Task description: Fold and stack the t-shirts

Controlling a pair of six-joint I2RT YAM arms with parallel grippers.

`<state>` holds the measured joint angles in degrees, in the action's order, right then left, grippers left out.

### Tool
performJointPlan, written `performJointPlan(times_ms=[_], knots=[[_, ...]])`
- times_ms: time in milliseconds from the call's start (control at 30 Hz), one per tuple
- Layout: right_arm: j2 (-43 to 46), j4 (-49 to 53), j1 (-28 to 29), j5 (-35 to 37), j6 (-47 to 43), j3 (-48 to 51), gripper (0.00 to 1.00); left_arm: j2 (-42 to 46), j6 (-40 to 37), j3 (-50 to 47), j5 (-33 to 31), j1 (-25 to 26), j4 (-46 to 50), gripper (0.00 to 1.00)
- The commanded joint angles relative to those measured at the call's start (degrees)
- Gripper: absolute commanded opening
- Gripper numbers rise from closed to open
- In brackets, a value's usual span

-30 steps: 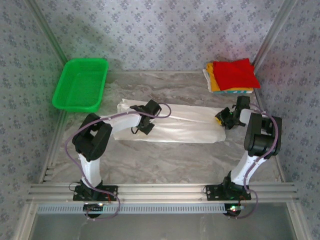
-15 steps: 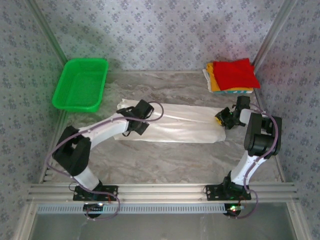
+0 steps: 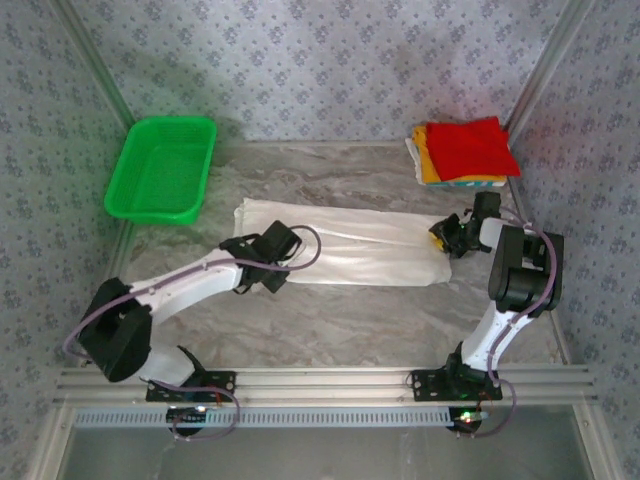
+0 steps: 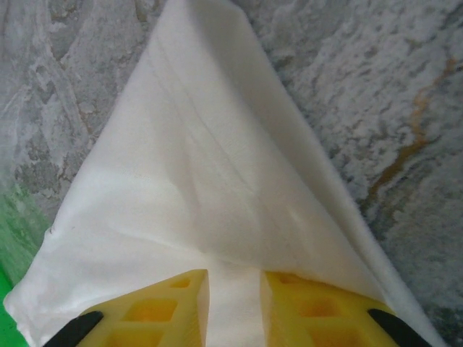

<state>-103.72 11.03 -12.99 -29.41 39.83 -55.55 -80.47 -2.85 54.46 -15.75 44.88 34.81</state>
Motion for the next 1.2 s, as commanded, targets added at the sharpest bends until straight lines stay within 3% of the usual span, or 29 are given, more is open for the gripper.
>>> performJointPlan(times_ms=[0,100,133,167,200,267,367,400,467,633,767,1000,1167], knots=[[-1.8,3.1,-0.3,1.6,0.4,0.6,0.32,3.6,-0.8,0.7,-2.9,0.4,0.3,0.4],[0.7,4.4,-0.1,1.8,0.6,0.6,0.35,9.0,-3.6,-0.6,-2.0,0.3,-5.5,0.45],[1.8,4.8,-0.1,1.9,0.5,0.7,0.35,11.1,-4.0,-1.4,-1.0,-0.3,-8.7,0.52],[3.1,5.6,0.0,2.3,0.5,0.6,0.36,12.9,-3.5,-2.4,1.2,-2.3,-12.6,0.61],[4.9,6.5,0.4,3.4,0.0,0.2,0.36,13.6,-1.2,-2.4,5.2,-5.8,-15.3,0.61],[7.5,9.8,2.2,7.1,-2.2,-1.4,0.37,12.0,5.0,-1.2,13.7,-13.2,-18.8,0.58],[7.1,16.9,7.0,12.9,-8.1,-7.6,0.36,5.0,16.4,1.2,15.0,-20.4,-20.3,0.36],[6.1,18.9,9.0,14.6,-9.4,-9.6,0.33,2.0,18.9,2.1,15.1,-21.8,-20.0,0.35],[3.7,20.8,11.8,17.1,-10.6,-12.3,0.24,-3.5,23.4,4.8,12.0,-23.0,-17.1,0.26],[-2.4,22.3,15.7,22.0,-11.8,-18.3,0.11,-13.9,31.3,8.1,10.5,-23.9,-14.3,0.23],[-6.0,22.5,15.7,19.1,-11.4,-19.8,0.08,-17.3,38.3,5.5,9.7,-24.1,-16.8,0.14],[-4.6,16.4,14.3,14.1,-8.3,-9.2,0.07,-24.3,40.8,6.7,10.3,-24.6,-17.3,0.1],[4.1,13.6,14.2,13.1,-4.5,1.5,0.09,-32.7,37.5,14.3,12.1,-26.0,-16.5,0.09]])
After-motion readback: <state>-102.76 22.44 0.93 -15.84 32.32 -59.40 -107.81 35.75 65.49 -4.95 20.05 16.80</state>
